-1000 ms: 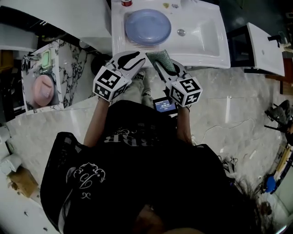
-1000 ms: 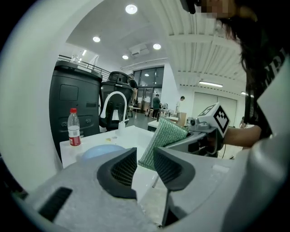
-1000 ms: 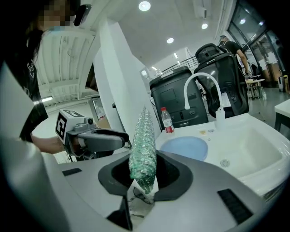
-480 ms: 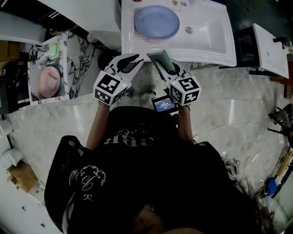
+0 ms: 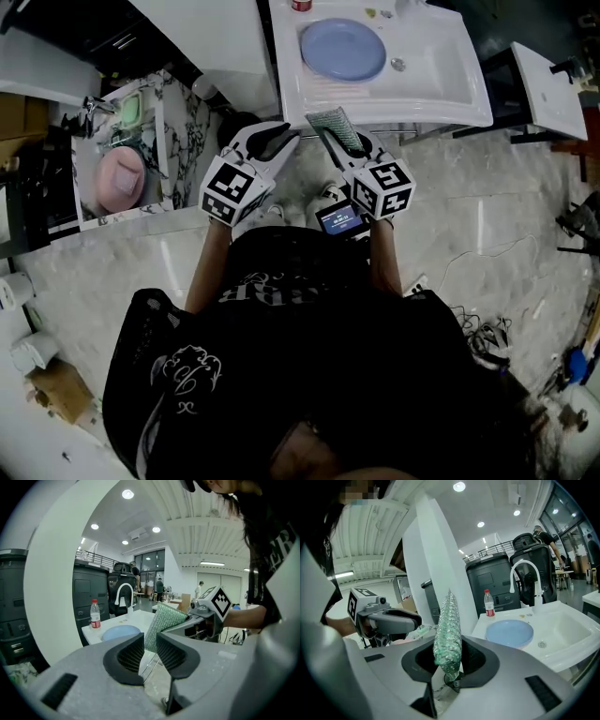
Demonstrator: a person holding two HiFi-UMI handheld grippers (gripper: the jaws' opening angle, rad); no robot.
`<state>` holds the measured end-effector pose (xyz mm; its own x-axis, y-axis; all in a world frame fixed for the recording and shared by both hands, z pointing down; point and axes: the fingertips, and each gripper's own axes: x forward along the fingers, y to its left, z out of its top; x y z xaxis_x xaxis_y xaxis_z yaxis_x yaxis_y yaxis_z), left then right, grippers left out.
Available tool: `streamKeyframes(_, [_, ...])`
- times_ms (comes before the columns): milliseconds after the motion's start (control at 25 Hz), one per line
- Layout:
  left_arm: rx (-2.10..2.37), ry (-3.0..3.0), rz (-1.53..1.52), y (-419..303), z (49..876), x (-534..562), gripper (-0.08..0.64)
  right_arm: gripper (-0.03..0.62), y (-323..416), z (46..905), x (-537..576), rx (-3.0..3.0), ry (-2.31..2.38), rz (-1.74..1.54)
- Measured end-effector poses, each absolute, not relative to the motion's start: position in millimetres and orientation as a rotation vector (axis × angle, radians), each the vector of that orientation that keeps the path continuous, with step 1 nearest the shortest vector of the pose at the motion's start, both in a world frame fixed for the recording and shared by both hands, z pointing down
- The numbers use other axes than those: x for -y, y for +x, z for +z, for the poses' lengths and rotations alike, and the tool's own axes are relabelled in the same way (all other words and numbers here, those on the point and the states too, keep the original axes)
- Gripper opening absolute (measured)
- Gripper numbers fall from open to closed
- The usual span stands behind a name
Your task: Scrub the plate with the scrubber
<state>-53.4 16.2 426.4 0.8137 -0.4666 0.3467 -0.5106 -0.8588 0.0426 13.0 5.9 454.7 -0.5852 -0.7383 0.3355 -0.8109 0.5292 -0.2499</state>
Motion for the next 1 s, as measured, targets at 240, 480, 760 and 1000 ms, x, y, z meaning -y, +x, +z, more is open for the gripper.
streamKeyframes(240, [0.670, 2.904, 0.473, -100, 427, -47, 0.094, 0.091, -33, 455, -42, 2.536, 1.435, 0.598])
streamKeyframes(480, [0.583, 2.907, 0.455, -127, 433, -75, 0.094, 0.091, -60, 455, -80, 2.494, 1.501, 0.598])
streamKeyframes(760, [0.529, 2.921, 0.433, -127, 429, -95, 0.094, 0.091, -64, 446, -104, 2.462, 1.533, 0.574])
streamKeyframes(1000, [0.543, 2.923, 0.404, -117, 422, -99, 0.092, 0.090, -56, 440, -109, 2.465, 1.503, 0.557])
